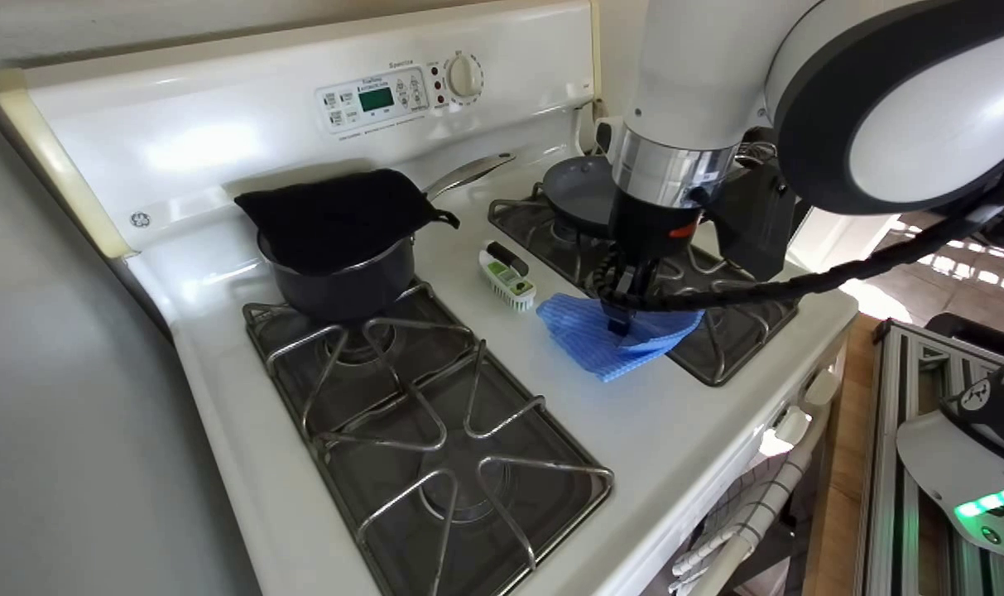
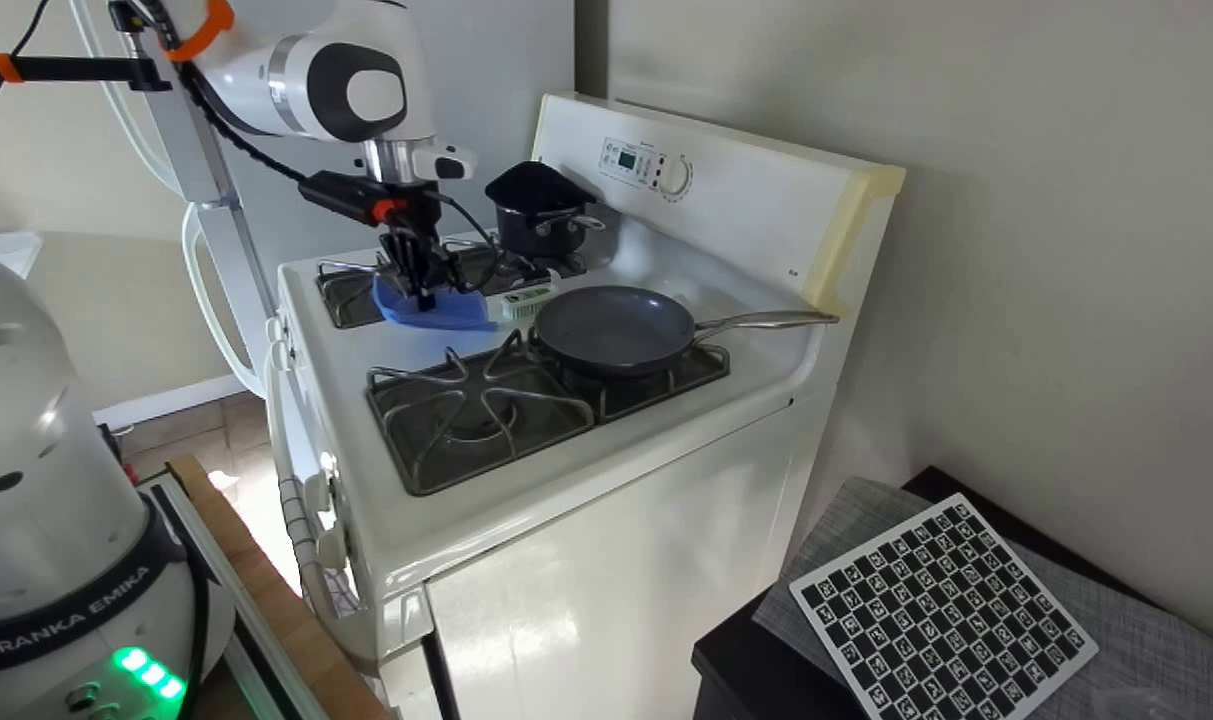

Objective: Lift the blue tower from the stove, use it to wipe the top of the stove and then put it back on the stove

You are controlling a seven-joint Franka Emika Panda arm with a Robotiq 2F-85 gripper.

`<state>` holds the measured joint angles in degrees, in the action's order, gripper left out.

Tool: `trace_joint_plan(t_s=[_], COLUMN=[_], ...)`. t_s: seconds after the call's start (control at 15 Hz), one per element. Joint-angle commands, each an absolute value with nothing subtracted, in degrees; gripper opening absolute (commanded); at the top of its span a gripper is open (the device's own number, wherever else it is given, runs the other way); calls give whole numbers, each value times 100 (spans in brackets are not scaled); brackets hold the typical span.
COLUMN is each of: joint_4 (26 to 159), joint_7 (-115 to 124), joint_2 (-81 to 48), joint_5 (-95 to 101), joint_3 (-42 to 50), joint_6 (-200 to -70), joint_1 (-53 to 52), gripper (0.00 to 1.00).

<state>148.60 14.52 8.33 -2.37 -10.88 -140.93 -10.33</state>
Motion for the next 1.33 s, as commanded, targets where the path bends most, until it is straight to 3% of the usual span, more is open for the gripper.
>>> trace_joint_plan(t_s=[0.0, 0.13, 0.2, 0.27, 0.87, 1.27], joint_4=[14986, 14978, 14963, 14950, 14786, 14501], joint_7=[1418, 1436, 1397, 1388, 1426, 1624], joint_2=[684, 592, 561, 543, 809, 1356], joint_5=[-137, -93, -134, -170, -339, -64], joint_3=[-1119, -1129, -1124, -1117, -1108, -1207], joint_6=[-14476, -14489, -14440, -14401, -13956, -13183], joint_1=[-1005, -1017, -1033, -1037, -1058, -1046], gripper=[0, 0, 25, 26, 99, 100])
